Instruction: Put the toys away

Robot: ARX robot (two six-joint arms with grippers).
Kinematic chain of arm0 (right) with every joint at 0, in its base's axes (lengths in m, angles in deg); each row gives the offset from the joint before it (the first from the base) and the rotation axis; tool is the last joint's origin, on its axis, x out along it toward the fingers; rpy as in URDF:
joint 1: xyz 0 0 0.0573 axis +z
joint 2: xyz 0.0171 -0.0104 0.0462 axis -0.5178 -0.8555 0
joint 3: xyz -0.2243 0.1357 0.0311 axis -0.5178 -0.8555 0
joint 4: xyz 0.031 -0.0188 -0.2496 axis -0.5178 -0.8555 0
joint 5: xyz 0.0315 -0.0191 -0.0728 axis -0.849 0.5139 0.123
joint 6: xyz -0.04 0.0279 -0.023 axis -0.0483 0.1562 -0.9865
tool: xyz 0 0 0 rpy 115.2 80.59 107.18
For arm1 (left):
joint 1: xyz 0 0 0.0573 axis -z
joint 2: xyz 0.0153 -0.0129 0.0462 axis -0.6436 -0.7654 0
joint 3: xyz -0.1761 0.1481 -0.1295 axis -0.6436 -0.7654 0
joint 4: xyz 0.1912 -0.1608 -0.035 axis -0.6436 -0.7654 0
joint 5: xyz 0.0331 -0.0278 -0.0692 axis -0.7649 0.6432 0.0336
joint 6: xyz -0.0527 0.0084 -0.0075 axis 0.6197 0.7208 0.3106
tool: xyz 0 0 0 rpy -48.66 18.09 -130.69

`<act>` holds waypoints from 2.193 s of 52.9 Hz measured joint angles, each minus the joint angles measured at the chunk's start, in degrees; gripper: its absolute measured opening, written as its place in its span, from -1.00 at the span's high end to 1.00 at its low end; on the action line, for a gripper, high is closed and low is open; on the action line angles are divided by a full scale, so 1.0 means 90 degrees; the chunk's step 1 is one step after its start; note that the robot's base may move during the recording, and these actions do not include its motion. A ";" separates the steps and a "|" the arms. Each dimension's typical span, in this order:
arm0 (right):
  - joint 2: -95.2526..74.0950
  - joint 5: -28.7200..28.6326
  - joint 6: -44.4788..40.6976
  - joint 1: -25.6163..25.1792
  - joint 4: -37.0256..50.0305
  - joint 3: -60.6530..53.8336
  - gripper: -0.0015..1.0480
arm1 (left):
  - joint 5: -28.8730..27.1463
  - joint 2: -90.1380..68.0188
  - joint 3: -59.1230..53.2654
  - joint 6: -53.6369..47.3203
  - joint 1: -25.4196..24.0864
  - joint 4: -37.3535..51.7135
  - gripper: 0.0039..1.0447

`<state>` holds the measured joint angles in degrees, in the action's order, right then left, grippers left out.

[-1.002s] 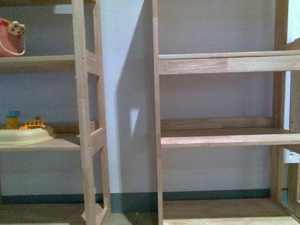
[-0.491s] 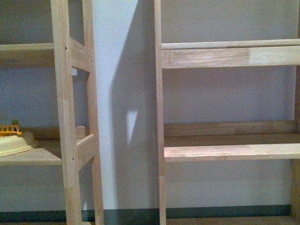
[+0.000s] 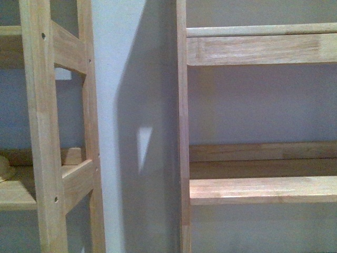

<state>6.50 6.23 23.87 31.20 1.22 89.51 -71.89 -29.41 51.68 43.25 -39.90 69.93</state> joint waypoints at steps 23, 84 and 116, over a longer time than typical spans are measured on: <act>-0.0002 0.0000 0.0000 0.0000 0.0000 0.0000 0.88 | -0.0002 -0.0007 0.0000 0.0000 0.0000 0.0000 -0.89; -0.3169 0.4381 -0.1838 0.3194 0.1552 0.4131 0.88 | -0.0002 -0.0007 0.0000 0.0000 0.0000 0.0000 -0.89; -0.4911 0.0265 -0.0651 -0.0719 -0.0146 0.8048 0.88 | -0.0002 -0.0007 0.0000 0.0000 0.0000 0.0000 -0.89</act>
<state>-37.69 8.61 18.01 24.73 -0.09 161.94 -71.91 -29.48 51.68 43.25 -39.90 69.93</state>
